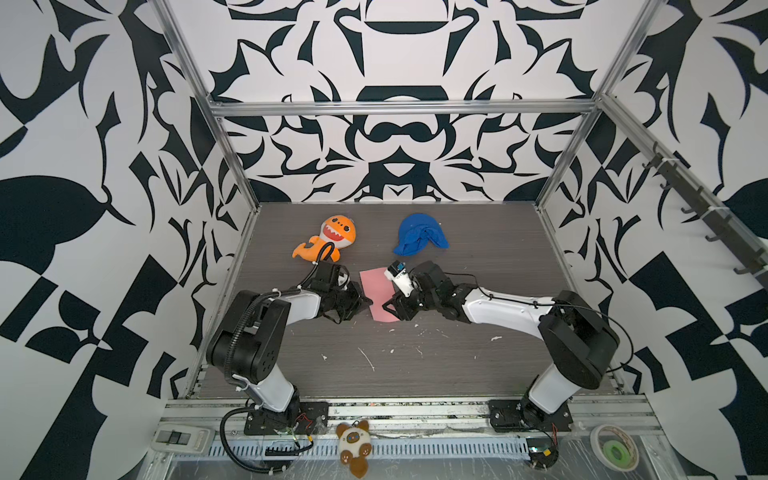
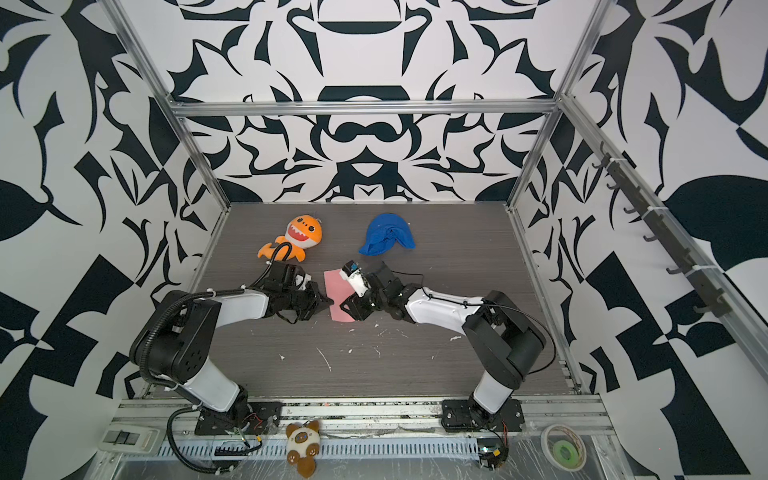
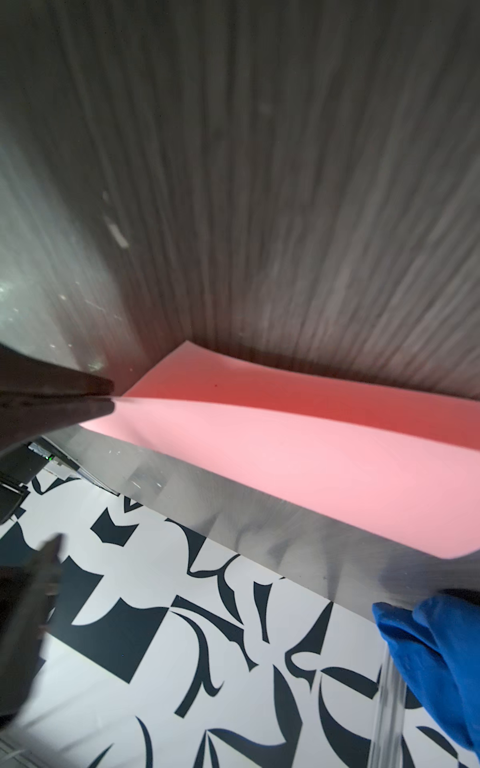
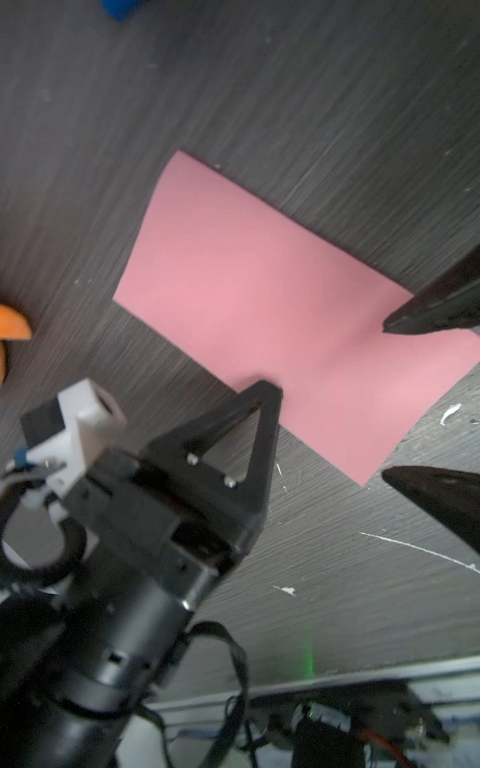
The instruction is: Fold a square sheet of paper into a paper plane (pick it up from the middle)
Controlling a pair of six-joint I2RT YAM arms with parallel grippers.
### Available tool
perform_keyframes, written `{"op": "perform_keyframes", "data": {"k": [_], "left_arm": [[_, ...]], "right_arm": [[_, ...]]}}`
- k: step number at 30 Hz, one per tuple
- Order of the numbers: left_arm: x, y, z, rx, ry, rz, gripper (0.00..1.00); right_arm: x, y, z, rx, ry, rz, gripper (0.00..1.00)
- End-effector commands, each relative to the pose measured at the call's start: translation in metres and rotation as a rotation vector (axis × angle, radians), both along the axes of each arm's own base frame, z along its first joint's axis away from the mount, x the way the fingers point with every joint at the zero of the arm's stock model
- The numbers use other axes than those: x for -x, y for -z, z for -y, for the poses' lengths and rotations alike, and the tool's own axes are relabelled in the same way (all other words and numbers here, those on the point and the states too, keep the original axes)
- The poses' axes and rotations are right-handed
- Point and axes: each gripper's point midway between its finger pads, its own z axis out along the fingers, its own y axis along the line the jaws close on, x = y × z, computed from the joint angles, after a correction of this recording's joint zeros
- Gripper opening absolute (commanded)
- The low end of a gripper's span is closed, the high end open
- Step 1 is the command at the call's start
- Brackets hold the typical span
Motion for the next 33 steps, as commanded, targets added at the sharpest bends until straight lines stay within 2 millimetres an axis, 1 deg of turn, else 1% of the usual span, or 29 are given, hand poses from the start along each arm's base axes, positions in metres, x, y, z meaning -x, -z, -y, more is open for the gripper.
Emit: {"op": "perform_keyframes", "data": {"k": [1, 3, 6, 10, 13, 17, 20, 27, 30, 33], "left_arm": [[0.003, 0.002, 0.0, -0.006, -0.027, -0.074, 0.0], [0.003, 0.0, 0.0, -0.005, -0.032, -0.086, 0.0], [0.001, -0.002, 0.001, -0.005, -0.036, -0.092, 0.0], [0.0, -0.001, 0.0, -0.009, -0.042, -0.094, 0.0], [0.0, 0.0, 0.0, -0.009, -0.045, -0.099, 0.0], [0.001, 0.001, 0.0, -0.009, -0.046, -0.101, 0.0], [0.001, 0.002, -0.001, -0.01, -0.047, -0.105, 0.0], [0.002, 0.002, 0.0, -0.007, -0.042, -0.106, 0.02], [0.002, 0.002, -0.001, -0.01, -0.045, -0.105, 0.02], [0.003, 0.001, -0.001, -0.01, -0.042, -0.106, 0.06]], "right_arm": [[-0.004, -0.006, -0.003, 0.111, -0.025, 0.248, 0.55], [0.003, -0.005, -0.011, 0.128, -0.061, 0.303, 0.55], [0.008, 0.002, -0.019, 0.151, -0.098, 0.347, 0.55], [0.009, 0.013, -0.027, 0.184, -0.128, 0.385, 0.55], [0.007, 0.018, -0.033, 0.195, -0.136, 0.392, 0.52], [0.004, 0.018, -0.036, 0.19, -0.13, 0.402, 0.45], [0.007, 0.015, -0.039, 0.169, -0.136, 0.394, 0.39], [0.009, 0.016, -0.039, 0.151, -0.132, 0.377, 0.28], [0.009, 0.015, -0.04, 0.143, -0.127, 0.372, 0.22], [0.009, 0.014, -0.041, 0.133, -0.123, 0.367, 0.14]]}}
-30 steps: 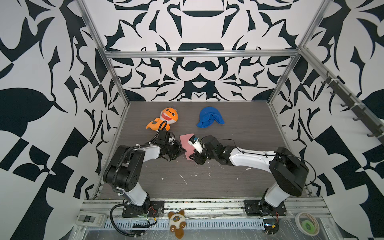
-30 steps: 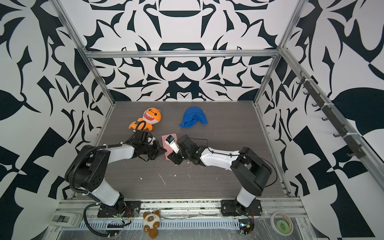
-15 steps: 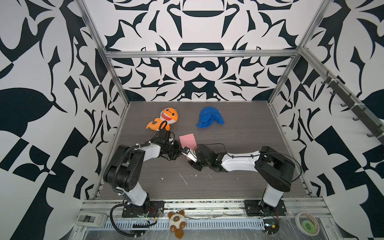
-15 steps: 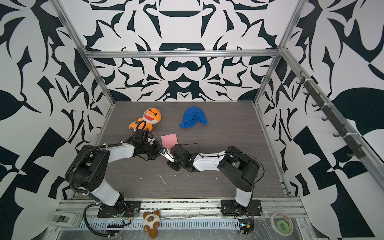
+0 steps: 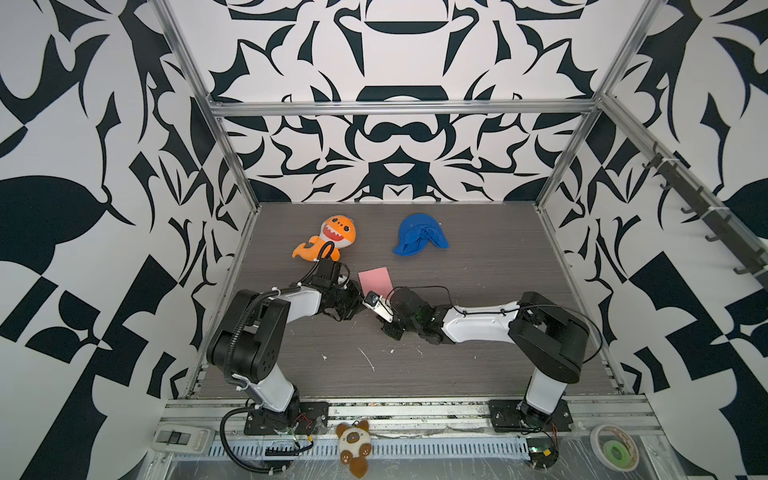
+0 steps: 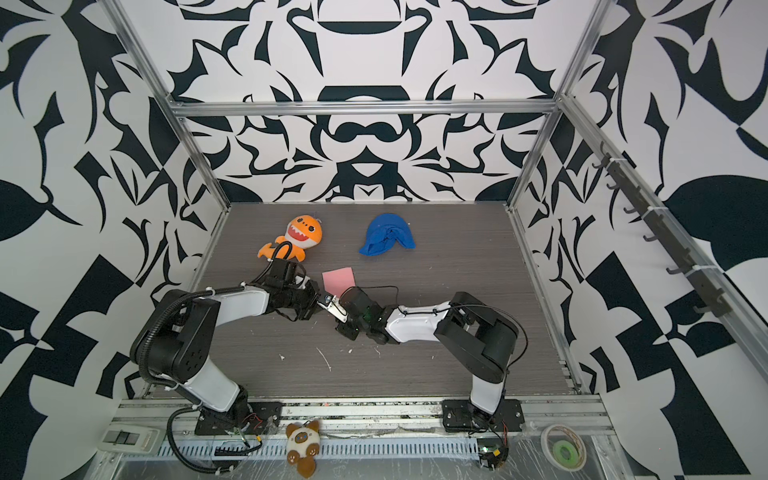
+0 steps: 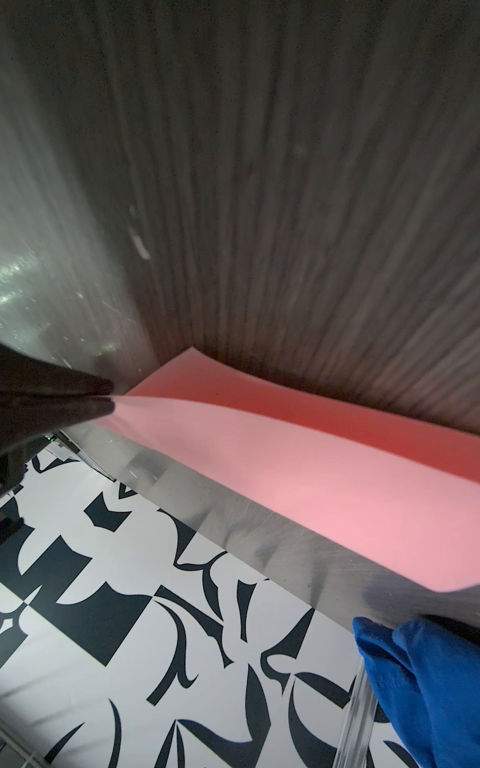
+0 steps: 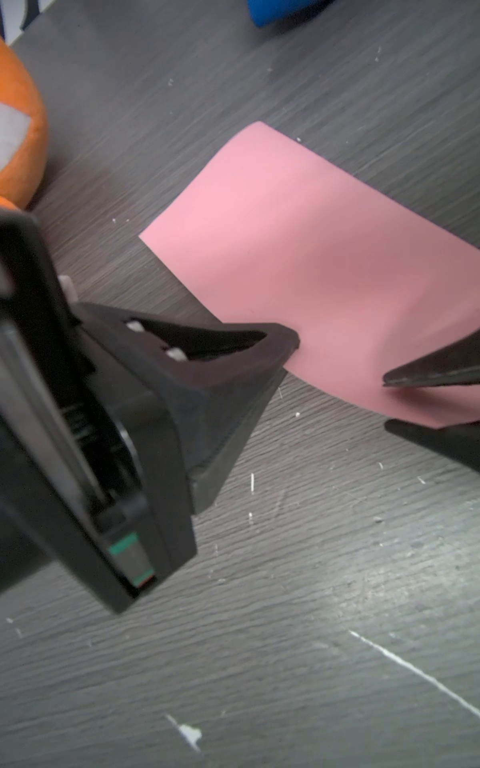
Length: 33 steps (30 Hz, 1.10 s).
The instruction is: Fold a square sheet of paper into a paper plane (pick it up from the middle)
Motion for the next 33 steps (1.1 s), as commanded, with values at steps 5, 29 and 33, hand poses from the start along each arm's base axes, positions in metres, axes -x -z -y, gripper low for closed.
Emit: {"op": "perform_keyframes", "data": {"k": [5, 29, 33], "left_arm": [[-0.004, -0.017, -0.018, -0.075, -0.003, 0.028, 0.28], [-0.031, 0.01, -0.014, -0.262, 0.105, 0.064, 0.13], [-0.023, 0.024, -0.018, -0.316, 0.129, 0.023, 0.11]], "right_arm": [[0.006, -0.034, -0.014, -0.104, -0.028, -0.012, 0.05], [0.044, -0.027, -0.019, -0.239, -0.111, -0.345, 0.05], [0.04, -0.024, -0.018, -0.249, -0.099, -0.367, 0.05]]}}
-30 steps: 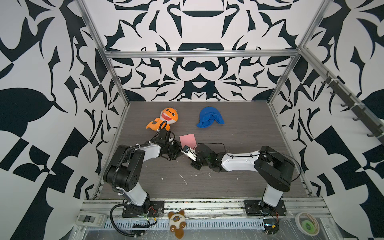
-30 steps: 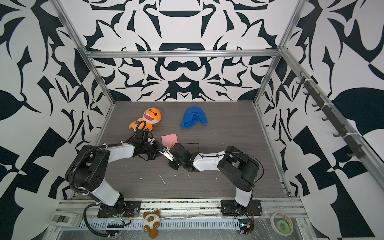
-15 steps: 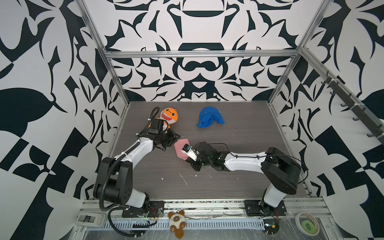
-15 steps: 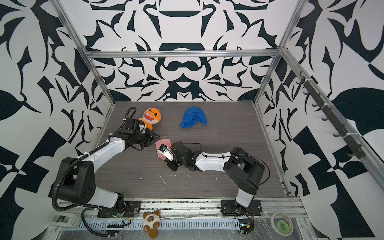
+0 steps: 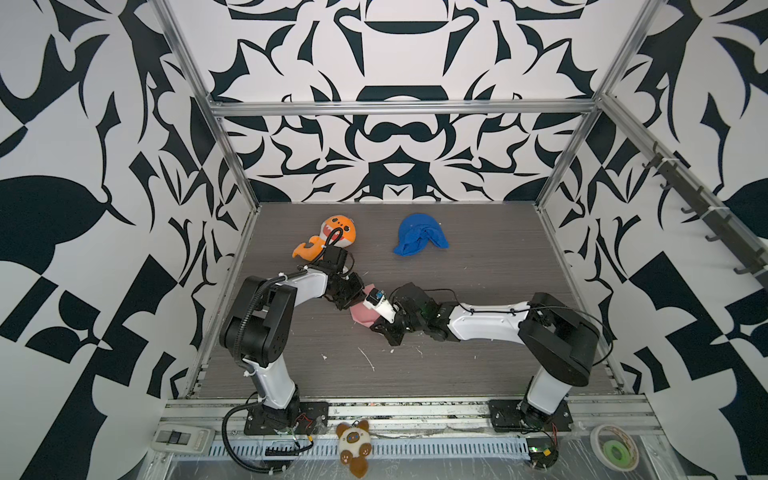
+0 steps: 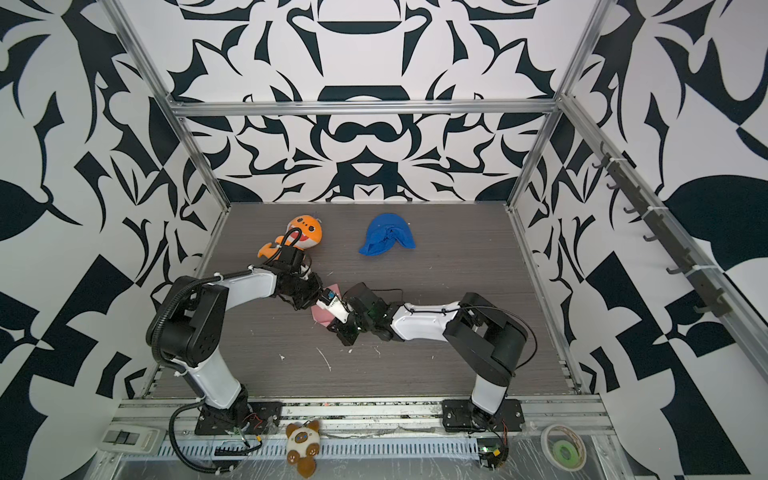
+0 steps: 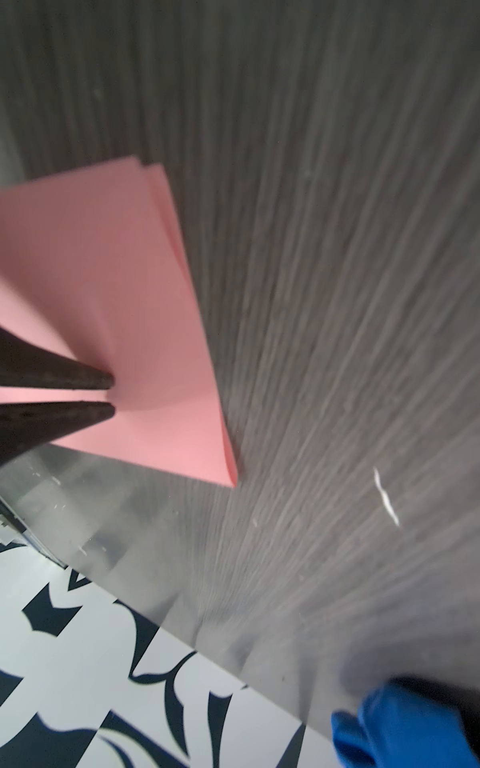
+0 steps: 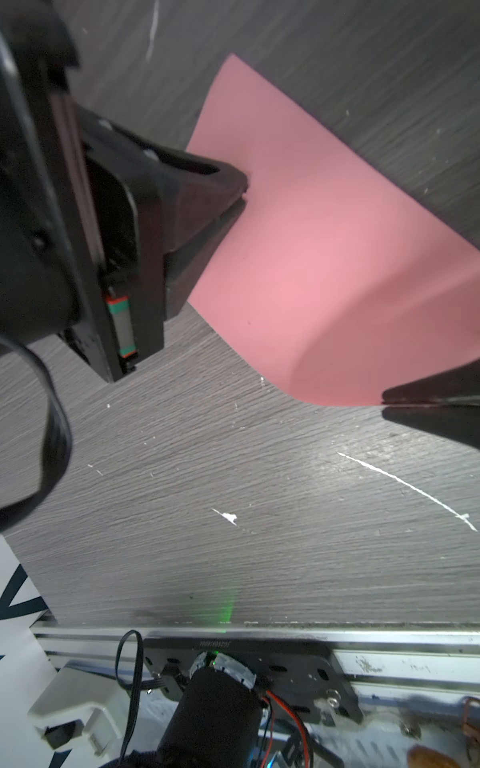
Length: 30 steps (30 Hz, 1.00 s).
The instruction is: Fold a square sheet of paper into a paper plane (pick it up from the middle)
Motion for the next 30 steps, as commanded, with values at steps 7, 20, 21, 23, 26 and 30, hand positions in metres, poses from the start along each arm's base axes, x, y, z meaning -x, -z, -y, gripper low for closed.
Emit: {"op": "perform_keyframes", "data": {"k": [7, 20, 21, 23, 26, 30], "left_arm": [[0.018, 0.029, -0.012, -0.14, 0.05, -0.093, 0.07], [0.02, 0.036, -0.01, -0.155, 0.098, -0.098, 0.03], [0.02, 0.036, -0.01, -0.154, 0.097, -0.101, 0.03], [0.02, 0.036, -0.01, -0.155, 0.096, -0.101, 0.03], [0.02, 0.037, -0.011, -0.157, 0.094, -0.104, 0.03], [0.021, 0.038, -0.012, -0.16, 0.084, -0.106, 0.03]], "right_arm": [[-0.026, 0.003, 0.002, -0.016, 0.081, -0.049, 0.05], [-0.049, 0.015, 0.004, 0.043, 0.127, -0.05, 0.05], [-0.049, 0.016, 0.003, 0.042, 0.123, -0.055, 0.05], [-0.048, 0.017, 0.002, 0.041, 0.122, -0.071, 0.05], [-0.047, 0.02, 0.002, 0.048, 0.135, -0.104, 0.05], [-0.043, 0.024, 0.003, 0.053, 0.15, -0.151, 0.05]]}}
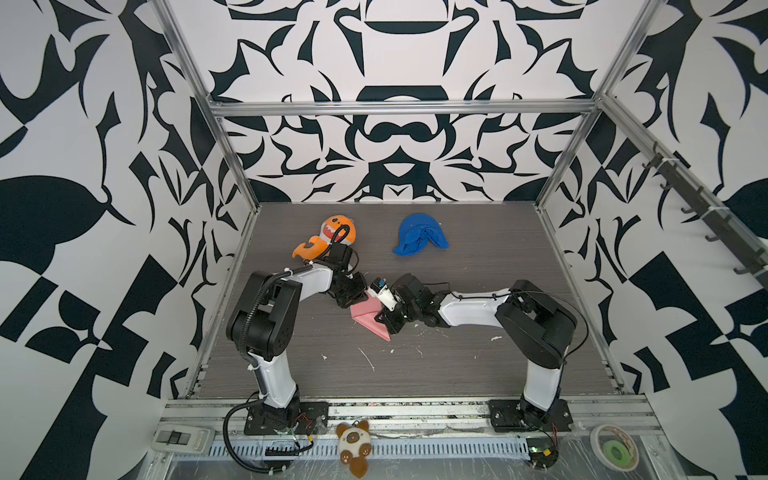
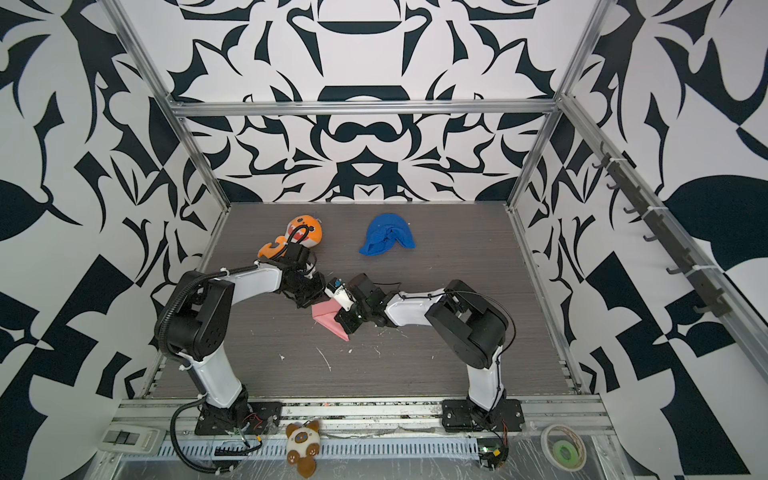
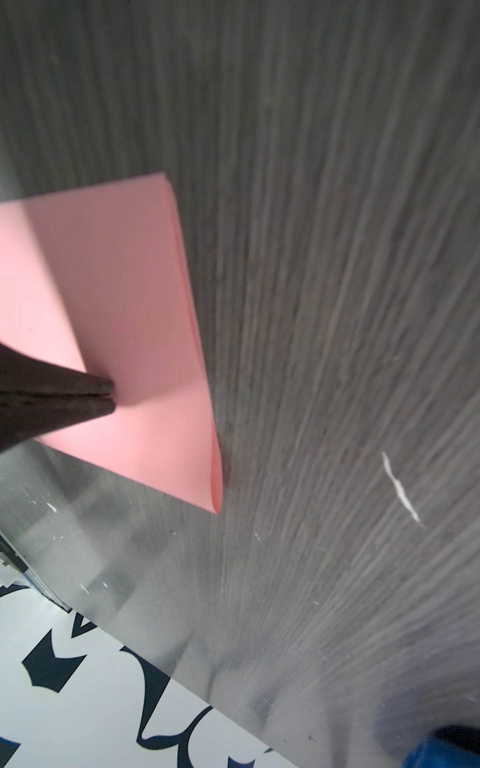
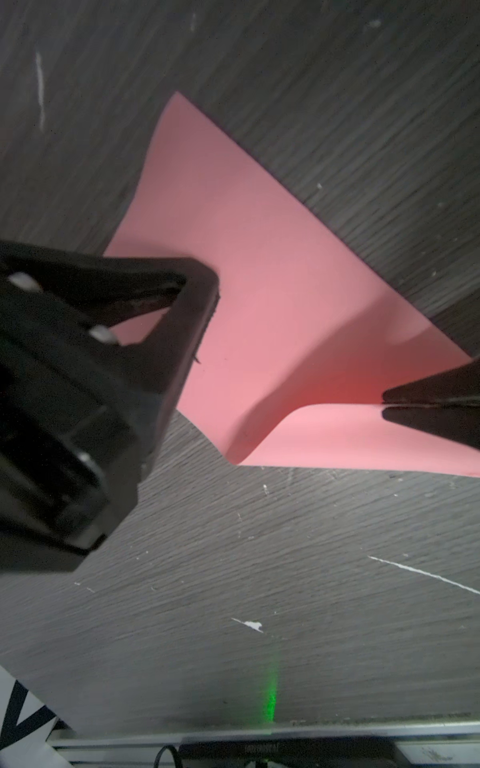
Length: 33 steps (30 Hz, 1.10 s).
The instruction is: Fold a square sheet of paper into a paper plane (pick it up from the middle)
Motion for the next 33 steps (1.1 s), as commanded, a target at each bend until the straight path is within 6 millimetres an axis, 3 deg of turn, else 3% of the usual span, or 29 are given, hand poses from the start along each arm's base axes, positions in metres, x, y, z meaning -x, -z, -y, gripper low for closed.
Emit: {"op": "perform_keyframes", "data": {"k": [1, 33], "left_arm": [[0.022, 0.033, -0.016, -0.1, -0.012, -0.111, 0.03], [0.023, 0.037, -0.015, -0.096, -0.019, -0.118, 0.03]], "right_arm": [[-0.003, -0.01, -0.006, -0.025, 0.02, -0.039, 0.05], [-0.006, 0.007, 0.0, 0.04, 0.06, -0.071, 0.05]]}}
